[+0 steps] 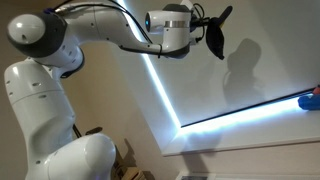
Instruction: Move the black cap to the right side of the windowsill
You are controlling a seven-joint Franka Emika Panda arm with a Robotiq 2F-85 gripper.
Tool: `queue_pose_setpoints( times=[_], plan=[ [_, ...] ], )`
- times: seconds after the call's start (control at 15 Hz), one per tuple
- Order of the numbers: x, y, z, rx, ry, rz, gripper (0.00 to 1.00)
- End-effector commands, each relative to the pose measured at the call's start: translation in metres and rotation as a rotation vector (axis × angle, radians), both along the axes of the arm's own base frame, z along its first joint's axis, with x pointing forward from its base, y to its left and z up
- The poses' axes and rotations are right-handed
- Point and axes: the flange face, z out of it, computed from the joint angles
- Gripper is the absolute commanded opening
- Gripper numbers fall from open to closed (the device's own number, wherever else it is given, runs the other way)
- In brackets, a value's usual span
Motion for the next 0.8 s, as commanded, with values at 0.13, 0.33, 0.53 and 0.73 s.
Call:
queue_pose_setpoints(
  times=[0.13,0.33,0.53,0.73],
  plan=[
    [-0.049,-0.014,-0.004,0.232,-0.051,0.140,0.00],
    [-0.046,-0.019,-0.050,0.331,-0.018,0.252,0.00],
    [-0.054,0.026,-0.102,0.265,0.121,0.354,0.00],
    [-0.052,0.082,-0.107,0.150,0.288,0.365,0.00]
  ],
)
